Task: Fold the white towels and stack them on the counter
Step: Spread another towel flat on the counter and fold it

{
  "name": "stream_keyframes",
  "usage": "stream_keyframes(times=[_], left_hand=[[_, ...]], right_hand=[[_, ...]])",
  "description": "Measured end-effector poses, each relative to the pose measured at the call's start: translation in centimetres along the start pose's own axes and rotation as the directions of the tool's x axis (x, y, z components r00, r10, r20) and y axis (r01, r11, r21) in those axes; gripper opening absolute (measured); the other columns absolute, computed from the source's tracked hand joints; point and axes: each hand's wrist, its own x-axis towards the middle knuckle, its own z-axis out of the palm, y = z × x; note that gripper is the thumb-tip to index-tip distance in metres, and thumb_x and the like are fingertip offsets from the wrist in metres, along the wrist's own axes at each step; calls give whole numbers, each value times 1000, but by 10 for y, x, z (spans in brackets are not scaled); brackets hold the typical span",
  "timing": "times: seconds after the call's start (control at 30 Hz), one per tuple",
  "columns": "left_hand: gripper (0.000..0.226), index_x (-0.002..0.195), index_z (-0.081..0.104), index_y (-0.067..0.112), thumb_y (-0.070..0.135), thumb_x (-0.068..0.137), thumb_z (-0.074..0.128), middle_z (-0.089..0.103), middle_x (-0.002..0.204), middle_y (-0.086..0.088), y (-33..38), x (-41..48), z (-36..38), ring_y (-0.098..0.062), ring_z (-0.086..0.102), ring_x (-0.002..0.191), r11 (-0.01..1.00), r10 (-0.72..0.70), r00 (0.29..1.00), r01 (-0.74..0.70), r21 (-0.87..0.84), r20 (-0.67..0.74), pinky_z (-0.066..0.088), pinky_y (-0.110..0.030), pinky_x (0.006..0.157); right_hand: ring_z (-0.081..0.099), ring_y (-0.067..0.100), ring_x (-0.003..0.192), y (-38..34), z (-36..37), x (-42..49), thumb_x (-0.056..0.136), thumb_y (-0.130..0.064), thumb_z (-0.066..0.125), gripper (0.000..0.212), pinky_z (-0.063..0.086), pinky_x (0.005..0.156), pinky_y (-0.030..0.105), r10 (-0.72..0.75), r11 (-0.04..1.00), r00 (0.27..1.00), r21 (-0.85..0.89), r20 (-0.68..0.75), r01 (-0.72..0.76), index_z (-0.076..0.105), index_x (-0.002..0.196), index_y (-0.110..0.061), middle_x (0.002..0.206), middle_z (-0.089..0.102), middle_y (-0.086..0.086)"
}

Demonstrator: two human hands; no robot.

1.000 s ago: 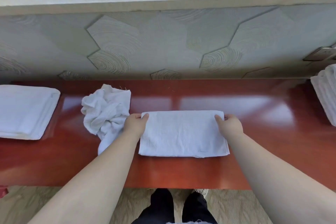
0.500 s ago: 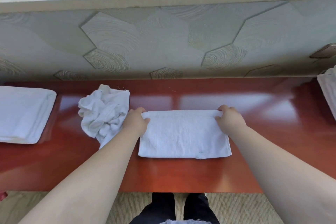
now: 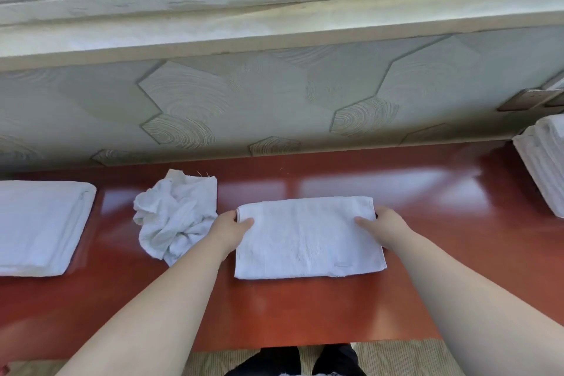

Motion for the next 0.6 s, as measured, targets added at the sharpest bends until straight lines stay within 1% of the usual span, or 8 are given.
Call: stream_keyframes(times=[0.07,0.13,0.2,0.27,0.37,0.47,0.53,0.6], left_hand=[[16,114,62,22,33,104,54,69,108,7,0,0,3,-16,65,101,999,20,998,-17,42,-68,51,-33,84],[29,109,55,22,49,102,50,66,107,4,-6,-5,3,-13,62,93,995,-14,994,24,95,-112,46,-32,76],[40,102,55,24,62,92,57,67,99,4,-18,-14,4,-14,64,88,986,-57,993,71,151,-99,47,-31,69],[38,108,59,27,60,90,64,67,98,10,-29,-24,7,-11,65,88,988,-81,996,87,128,-48,48,-28,66],[22,115,62,28,42,98,63,67,97,17,-28,-32,14,-3,63,89,998,-65,998,65,-10,-16,46,-21,66],[20,115,65,20,32,100,63,74,106,6,-4,-36,16,-14,70,96,989,-56,998,58,-139,21,54,-31,77],[24,114,64,20,39,101,59,72,110,5,24,-39,19,-17,68,99,995,-13,999,16,-93,35,53,-34,83],[27,108,60,25,48,103,47,66,107,9,56,-41,25,-16,62,98,1000,22,1000,-22,-15,14,47,-32,79]], right_hand=[[64,23,98,2,7,0,97,-41,60,32,51,81,37,-28,998,997,-56,-68,24,64,121,-21,112,70,-1],[60,29,105,5,17,-3,100,-46,53,42,45,82,38,-33,997,992,-75,-123,24,55,131,-19,122,66,5],[59,35,114,10,29,-9,101,-49,50,50,41,82,38,-12,997,992,-82,-124,2,47,139,-17,127,63,10],[59,35,116,17,39,-15,102,-50,50,52,40,82,35,22,994,996,-101,-81,-30,48,140,-14,128,63,10],[59,27,98,21,41,-27,103,-43,51,44,39,79,31,68,994,996,-78,-55,-72,59,132,-10,115,66,6],[57,23,92,12,26,-47,103,-40,53,33,39,78,31,29,1000,990,17,-137,-27,62,123,-15,103,63,-1],[59,24,93,4,5,-62,103,-42,50,26,42,77,32,-8,1000,982,10,-191,10,62,111,-20,99,65,-2],[60,24,91,0,-20,-75,103,-44,49,25,42,75,32,-38,999,970,-5,-239,37,60,102,-21,95,66,-2]])
